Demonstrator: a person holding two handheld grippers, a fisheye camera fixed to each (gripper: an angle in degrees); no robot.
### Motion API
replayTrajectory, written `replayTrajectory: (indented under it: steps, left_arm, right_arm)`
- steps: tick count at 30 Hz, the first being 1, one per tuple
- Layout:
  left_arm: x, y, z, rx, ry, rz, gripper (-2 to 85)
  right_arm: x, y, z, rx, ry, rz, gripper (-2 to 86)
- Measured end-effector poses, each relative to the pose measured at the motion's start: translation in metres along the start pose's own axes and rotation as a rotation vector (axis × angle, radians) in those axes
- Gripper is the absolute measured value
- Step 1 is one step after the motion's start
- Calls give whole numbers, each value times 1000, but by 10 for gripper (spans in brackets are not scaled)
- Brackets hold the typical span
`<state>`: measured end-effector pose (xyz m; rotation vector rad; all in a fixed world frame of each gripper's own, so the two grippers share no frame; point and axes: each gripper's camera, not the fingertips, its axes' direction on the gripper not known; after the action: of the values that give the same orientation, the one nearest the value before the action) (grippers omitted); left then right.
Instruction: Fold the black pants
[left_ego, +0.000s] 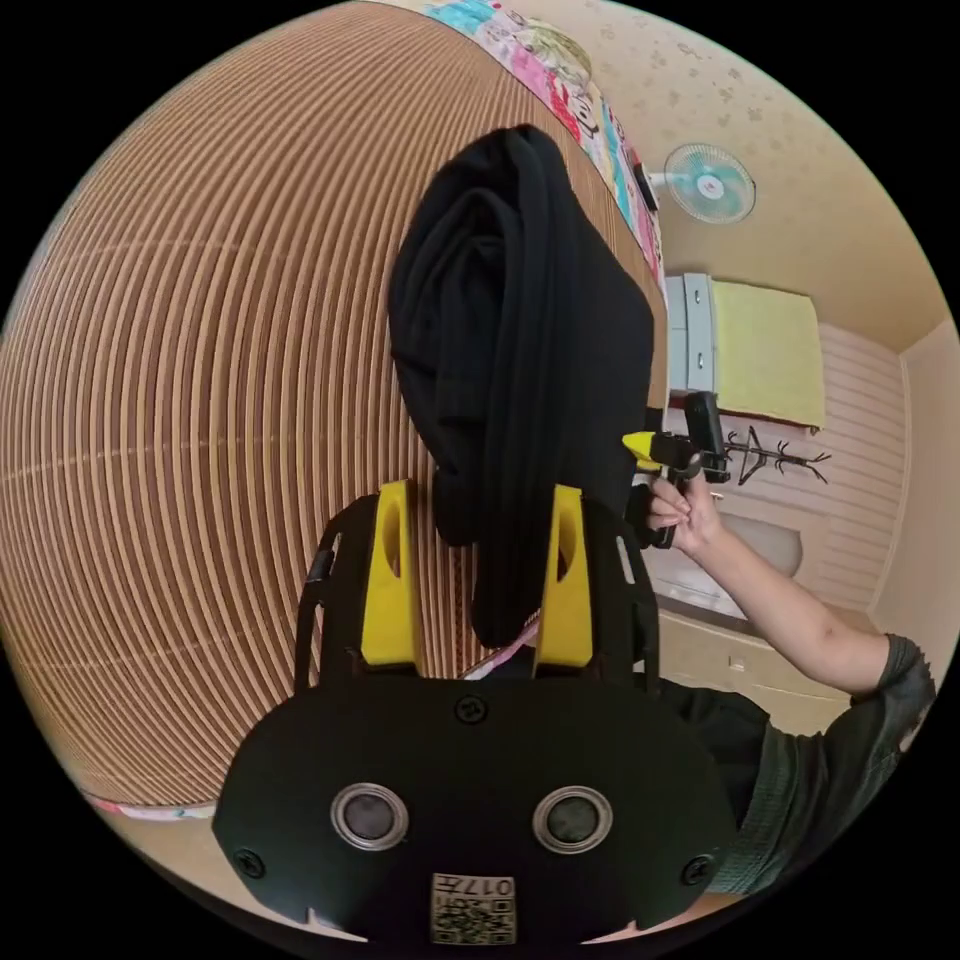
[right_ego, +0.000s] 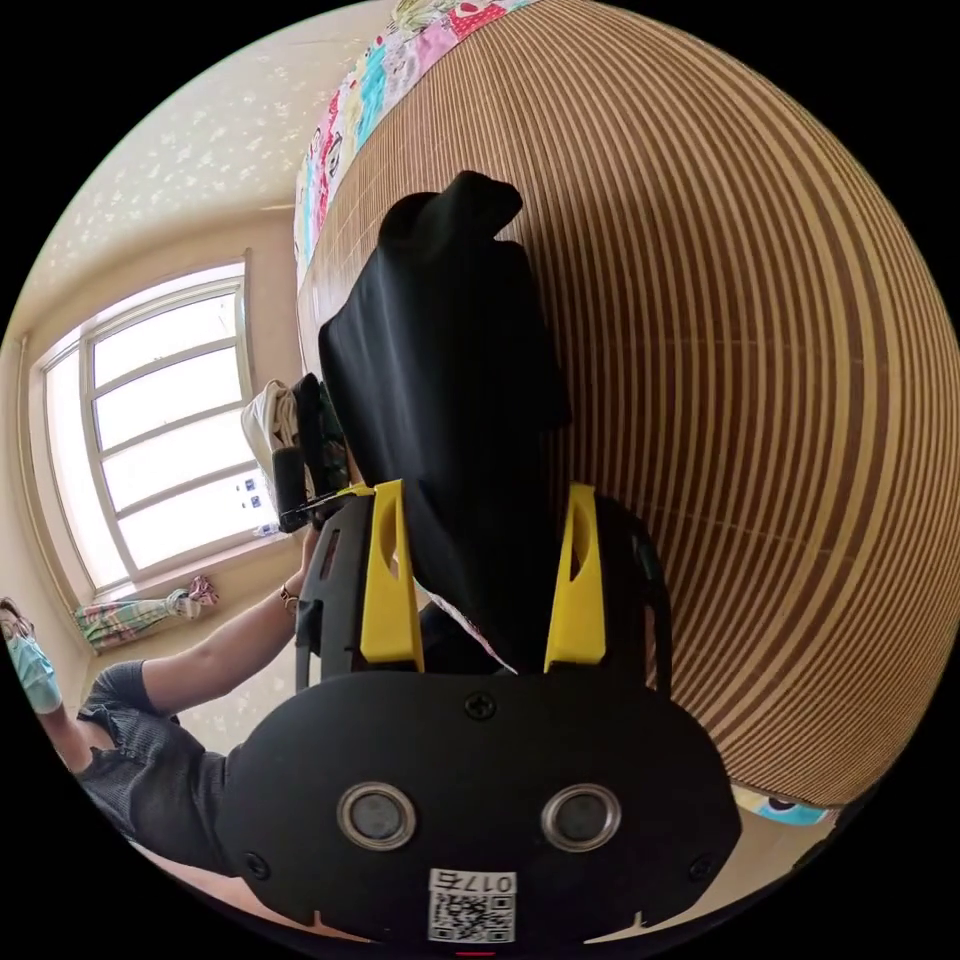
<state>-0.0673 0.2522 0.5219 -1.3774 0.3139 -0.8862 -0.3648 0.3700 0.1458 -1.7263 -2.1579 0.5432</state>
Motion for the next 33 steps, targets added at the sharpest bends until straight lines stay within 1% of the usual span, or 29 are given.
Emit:
replayTrajectory:
  steps: [1,2,5,7,8,10,12,14,16,19,20,21,22,23,24,25,26,27,29,30,31,32,33]
  left_arm:
    - [2,-4,3,-17,17,66,167]
    - [-1,-6,8,-50,44,53,159]
    - [-13,5,3,-60,91,0,148]
    - [-24,19,-2,-96,136,-21,134]
    - [-29,32,-8,-125,158,-9,124]
    - [-34,55,-24,-163,219,33,113]
    - [-40,82,-48,-181,272,63,108]
    - [-51,119,-89,-168,330,70,106]
    - [-58,145,-130,-137,347,77,105]
    - [-63,186,-214,-63,296,113,105]
    - [-64,203,-253,-20,260,135,105]
    - [-65,212,-274,7,244,144,105]
    - [-65,230,-315,69,215,162,105]
    - [-66,247,-357,136,183,181,106]
    - [-66,256,-379,169,164,189,106]
    - [-66,272,-419,233,120,199,107]
    - [-67,286,-456,297,64,206,108]
    - [-67,293,-473,328,31,209,108]
    - [-78,309,-526,415,-128,206,116]
    - [-87,310,-535,422,-161,175,120]
    - [-113,308,-546,414,-203,41,130]
    - [-149,309,-551,392,-227,-167,142]
    - [-165,312,-552,392,-236,-263,142]
  right_arm:
    - [2,0,5,0,-9,5,184]
    - [5,4,15,1,-34,17,176]
    - [14,36,23,126,-62,78,159]
    - [24,58,34,108,-157,138,145]
    - [25,74,45,63,-218,140,136]
    - [11,100,61,6,-250,102,123]
    - [-21,136,82,-22,-278,47,104]
    - [-51,160,98,-15,-316,17,95]
    - [-87,175,116,-2,-349,-14,91]
    - [-162,183,153,4,-385,-91,89]
    - [-197,180,170,-6,-389,-141,89]
    - [-234,175,187,-18,-396,-201,88]
    - [-254,172,196,-21,-400,-234,88]
    - [-294,164,213,-26,-410,-301,88]
    - [-338,154,230,-33,-414,-375,89]
    - [-360,148,239,-36,-411,-412,89]
    - [-406,138,257,-32,-395,-491,90]
    - [-450,129,275,-7,-363,-579,93]
    - [-504,112,309,36,-311,-655,98]
    - [-526,95,337,42,-281,-622,104]
    - [-532,85,354,36,-260,-582,107]
    - [-540,64,390,-7,-185,-487,109]
    - [-542,45,430,-94,-71,-396,104]
